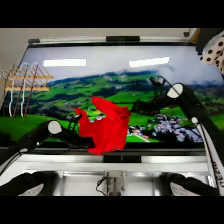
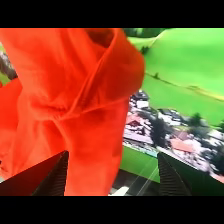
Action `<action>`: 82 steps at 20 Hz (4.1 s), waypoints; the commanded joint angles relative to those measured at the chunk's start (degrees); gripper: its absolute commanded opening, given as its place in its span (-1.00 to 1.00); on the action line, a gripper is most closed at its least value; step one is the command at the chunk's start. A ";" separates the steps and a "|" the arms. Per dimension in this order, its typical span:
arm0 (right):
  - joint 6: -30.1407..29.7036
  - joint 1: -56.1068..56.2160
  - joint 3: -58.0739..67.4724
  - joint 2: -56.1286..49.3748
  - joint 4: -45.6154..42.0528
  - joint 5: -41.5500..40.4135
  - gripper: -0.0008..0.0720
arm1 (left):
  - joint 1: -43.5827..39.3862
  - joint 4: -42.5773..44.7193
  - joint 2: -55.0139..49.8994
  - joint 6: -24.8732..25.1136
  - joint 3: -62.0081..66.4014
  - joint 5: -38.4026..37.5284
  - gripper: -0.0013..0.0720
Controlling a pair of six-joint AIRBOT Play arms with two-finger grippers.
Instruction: Fold the shirts.
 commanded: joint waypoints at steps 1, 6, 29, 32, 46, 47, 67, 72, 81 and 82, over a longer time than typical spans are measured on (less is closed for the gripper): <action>-0.72 3.10 -0.02 -4.48 0.72 -3.08 0.84 | -2.49 -6.01 -0.55 0.04 -2.67 8.20 0.91; -0.59 6.38 -0.02 -9.14 2.99 -8.63 0.84 | -2.47 -5.92 -1.27 2.80 -2.64 8.00 -0.79; 5.11 12.31 6.16 -15.37 -7.41 -11.89 0.86 | 7.06 6.93 6.71 7.02 7.65 -2.12 -0.87; 5.86 12.31 6.16 -16.46 -2.84 -18.38 0.22 | 7.06 6.97 6.69 7.26 7.65 -1.88 -0.87; -5.25 0.72 30.75 19.15 -8.57 -17.38 -0.78 | 25.16 27.32 16.00 6.40 68.70 -10.54 -0.87; -5.22 0.76 32.74 22.62 -8.55 -18.82 -0.78 | 25.90 27.28 16.20 5.27 75.63 -10.54 -0.87; 0.48 0.76 26.56 25.03 -43.23 10.73 -0.78 | 25.86 24.52 16.76 2.71 45.48 -18.56 -0.87; 14.12 0.74 12.96 10.19 -46.07 -10.86 -0.78 | 25.86 20.85 2.32 2.69 30.51 2.19 -0.86; 31.71 0.76 12.96 -12.37 -31.89 -29.73 -0.77 | 25.88 11.37 -25.79 2.60 41.22 5.57 -0.85; 31.65 0.76 12.96 -12.70 -29.83 -29.64 -0.65 | 25.88 10.23 -26.05 2.60 41.22 5.40 -0.67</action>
